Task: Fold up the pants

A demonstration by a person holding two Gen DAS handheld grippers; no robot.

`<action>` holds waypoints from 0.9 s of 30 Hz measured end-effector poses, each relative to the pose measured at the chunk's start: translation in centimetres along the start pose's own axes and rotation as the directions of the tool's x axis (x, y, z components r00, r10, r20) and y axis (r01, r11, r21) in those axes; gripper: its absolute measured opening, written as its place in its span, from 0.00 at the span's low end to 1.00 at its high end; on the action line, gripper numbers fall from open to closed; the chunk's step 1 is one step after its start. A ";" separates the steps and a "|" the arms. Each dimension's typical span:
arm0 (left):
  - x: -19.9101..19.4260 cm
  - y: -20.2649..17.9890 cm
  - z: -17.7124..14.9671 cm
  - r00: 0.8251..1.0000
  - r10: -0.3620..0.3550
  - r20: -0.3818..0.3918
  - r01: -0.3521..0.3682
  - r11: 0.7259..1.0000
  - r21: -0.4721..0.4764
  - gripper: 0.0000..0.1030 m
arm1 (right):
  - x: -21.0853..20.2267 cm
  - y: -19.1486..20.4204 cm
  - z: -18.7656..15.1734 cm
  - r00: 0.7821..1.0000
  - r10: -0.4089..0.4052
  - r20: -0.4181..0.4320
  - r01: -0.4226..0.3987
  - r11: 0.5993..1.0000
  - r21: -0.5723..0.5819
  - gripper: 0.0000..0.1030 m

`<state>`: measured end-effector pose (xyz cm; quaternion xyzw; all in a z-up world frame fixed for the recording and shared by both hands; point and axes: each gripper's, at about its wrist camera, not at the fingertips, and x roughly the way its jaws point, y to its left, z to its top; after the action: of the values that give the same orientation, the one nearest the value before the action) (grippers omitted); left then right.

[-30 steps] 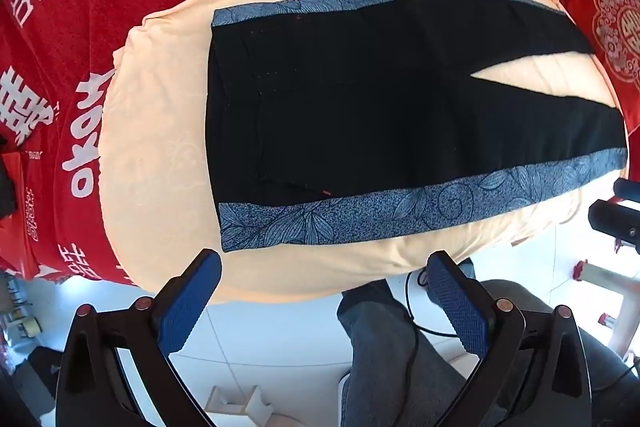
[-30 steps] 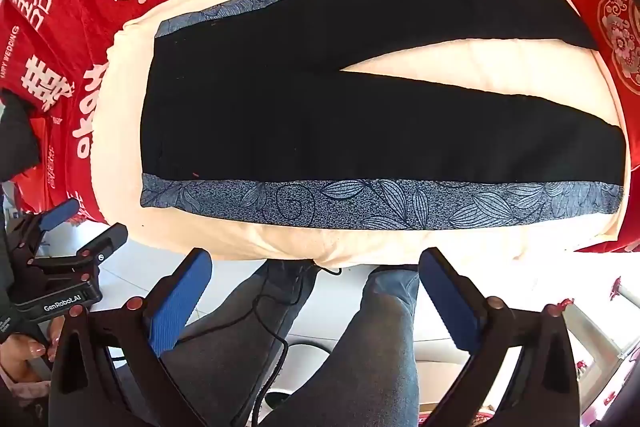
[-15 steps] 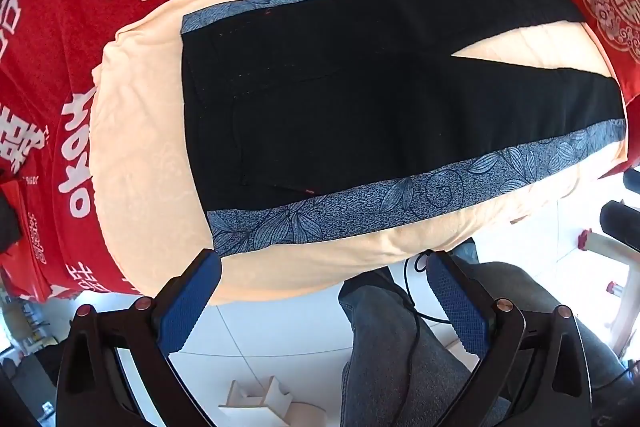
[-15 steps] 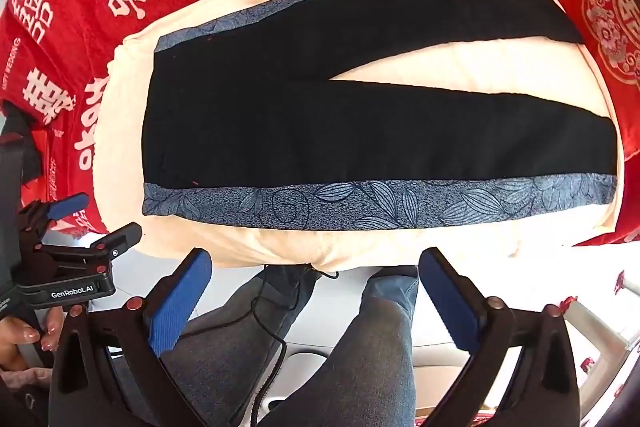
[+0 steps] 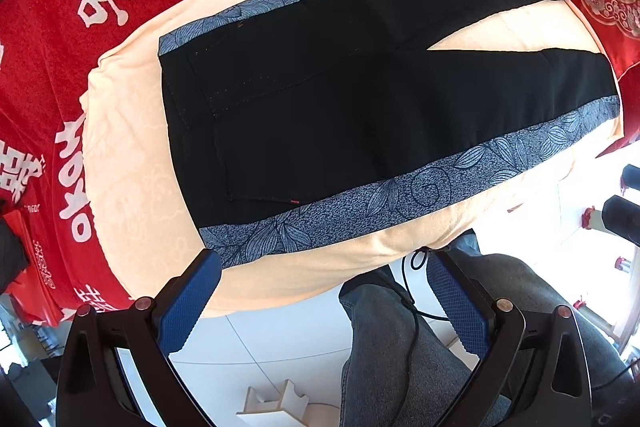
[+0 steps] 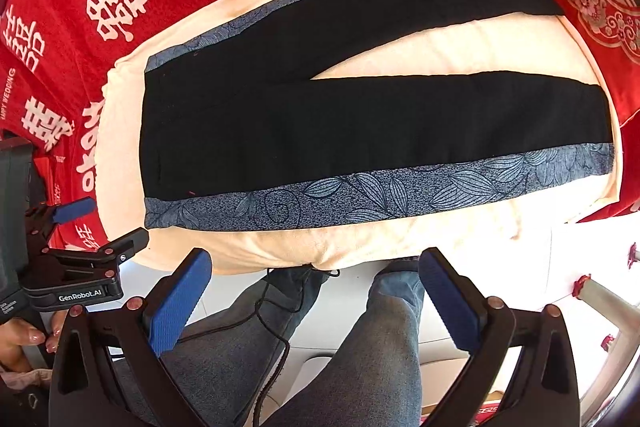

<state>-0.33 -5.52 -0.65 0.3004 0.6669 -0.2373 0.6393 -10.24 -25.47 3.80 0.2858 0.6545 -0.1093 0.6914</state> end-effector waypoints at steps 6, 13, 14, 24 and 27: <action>-0.2 0.4 -0.2 1.000 -0.011 0.016 0.012 1.000 -0.022 1.00 | 0.0 0.3 0.2 0.999 0.035 0.005 -0.035 0.999 -0.005 1.00; -0.7 1.3 -0.6 0.999 -0.016 0.052 0.020 0.997 -0.076 1.00 | 0.5 0.6 0.7 0.999 0.036 -0.030 -0.037 0.999 -0.025 1.00; -0.9 1.4 -0.7 0.998 -0.013 0.062 0.018 0.996 -0.083 1.00 | 0.6 0.6 0.8 0.999 0.017 -0.034 -0.018 0.999 -0.032 1.00; -2.6 2.6 -1.7 0.987 0.035 0.160 -0.003 0.980 -0.197 1.00 | 0.1 1.4 1.8 0.999 -0.014 -0.039 0.009 0.993 -0.117 1.00; -2.9 2.8 -2.3 0.984 0.047 0.173 -0.005 0.972 -0.235 1.00 | 0.5 1.5 2.2 0.998 -0.019 -0.057 0.012 0.992 -0.129 1.00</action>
<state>0.00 -2.20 2.63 0.2094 0.6264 -0.1746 0.7302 -7.52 -25.35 3.69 0.2388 0.6821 -0.0639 0.6882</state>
